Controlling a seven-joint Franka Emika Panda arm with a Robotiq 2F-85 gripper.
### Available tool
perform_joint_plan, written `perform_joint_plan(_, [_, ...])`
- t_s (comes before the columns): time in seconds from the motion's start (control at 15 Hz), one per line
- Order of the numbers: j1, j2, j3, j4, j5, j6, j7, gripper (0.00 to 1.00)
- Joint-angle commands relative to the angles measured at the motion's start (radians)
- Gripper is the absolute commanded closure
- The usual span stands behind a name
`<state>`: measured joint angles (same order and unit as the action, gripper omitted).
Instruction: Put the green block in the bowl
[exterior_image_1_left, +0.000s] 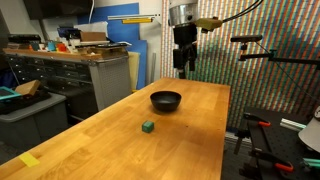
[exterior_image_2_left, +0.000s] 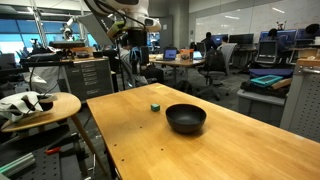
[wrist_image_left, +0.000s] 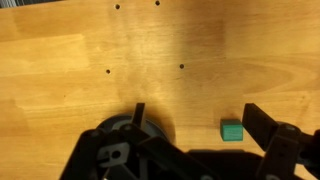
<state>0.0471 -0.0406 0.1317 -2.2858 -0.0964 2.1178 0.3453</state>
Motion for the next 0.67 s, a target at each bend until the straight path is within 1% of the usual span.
perform_joint_plan(0.0, [0.028, 0.114, -0.003, 0.108, -0.023, -0.001, 0.056, 0.00])
perform_joint_plan(0.2, [0.051, 0.185, -0.010, 0.158, -0.019, 0.027, 0.085, 0.00])
perform_joint_plan(0.33, [0.069, 0.233, -0.016, 0.191, -0.041, 0.050, 0.111, 0.00])
perform_joint_plan(0.6, [0.100, 0.323, -0.038, 0.266, -0.071, 0.049, 0.157, 0.00])
